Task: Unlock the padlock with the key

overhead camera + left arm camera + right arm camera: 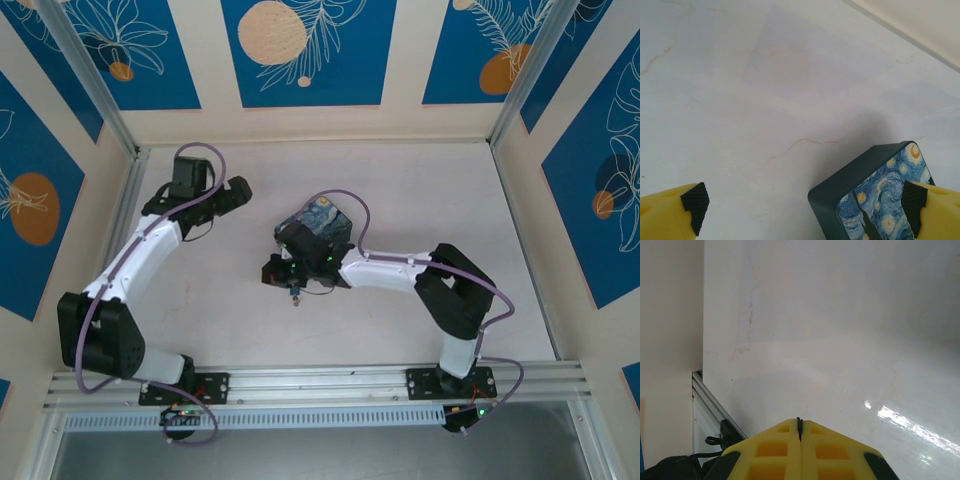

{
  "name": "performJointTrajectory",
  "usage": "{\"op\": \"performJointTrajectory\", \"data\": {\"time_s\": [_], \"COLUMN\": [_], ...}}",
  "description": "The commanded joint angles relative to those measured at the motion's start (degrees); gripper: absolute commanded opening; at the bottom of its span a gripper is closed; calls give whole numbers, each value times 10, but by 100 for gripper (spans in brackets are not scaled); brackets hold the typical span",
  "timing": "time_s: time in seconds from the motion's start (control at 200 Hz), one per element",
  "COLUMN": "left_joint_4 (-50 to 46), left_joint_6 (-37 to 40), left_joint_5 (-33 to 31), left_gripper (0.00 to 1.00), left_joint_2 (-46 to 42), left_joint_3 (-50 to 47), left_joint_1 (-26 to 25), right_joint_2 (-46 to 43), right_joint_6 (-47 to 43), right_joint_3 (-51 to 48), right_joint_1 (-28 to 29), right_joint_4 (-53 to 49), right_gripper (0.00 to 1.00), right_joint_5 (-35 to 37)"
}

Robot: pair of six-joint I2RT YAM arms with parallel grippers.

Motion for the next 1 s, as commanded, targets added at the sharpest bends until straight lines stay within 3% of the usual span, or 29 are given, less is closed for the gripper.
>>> {"op": "performJointTrajectory", "data": {"time_s": [0.0,0.18,0.285,0.31,0.33,0.355,0.375,0.385,0.565,0.71,0.84,0.995], "left_joint_4": [-18,-13,1,8,15,27,40,46,167,279,391,518], "left_joint_6": [25,48,72,80,87,95,101,104,173,232,290,313], "left_joint_5": [16,-9,-63,-76,-88,-103,-116,-124,-227,-279,-285,-291], "left_gripper": [100,100,100,100,100,100,100,100,100,100,100,100], "left_joint_2": [-34,-65,-87,-93,-98,-105,-112,-114,-153,-158,-127,-63], "left_joint_3": [-21,-58,-76,-80,-86,-94,-102,-106,-181,-251,-330,-402], "left_joint_1": [21,36,40,41,42,42,42,42,43,43,43,43], "right_joint_2": [-20,-99,-159,-171,-187,-200,-210,-215,-272,-274,-311,-327], "right_joint_6": [-29,-52,-88,-101,-111,-120,-129,-133,-202,-211,-210,-304], "right_joint_3": [15,-18,-28,-28,-26,-24,-24,-24,3,-15,-132,-220], "right_joint_1": [-14,-70,-123,-138,-154,-170,-186,-194,-354,-483,-527,-535], "right_joint_4": [-15,-38,-78,-92,-108,-125,-134,-137,-224,-224,-77,33], "right_gripper": [13,42,57,64,79,83,97,100,100,100,100,100], "right_joint_5": [-2,5,11,14,18,22,23,23,9,-5,102,247]}}
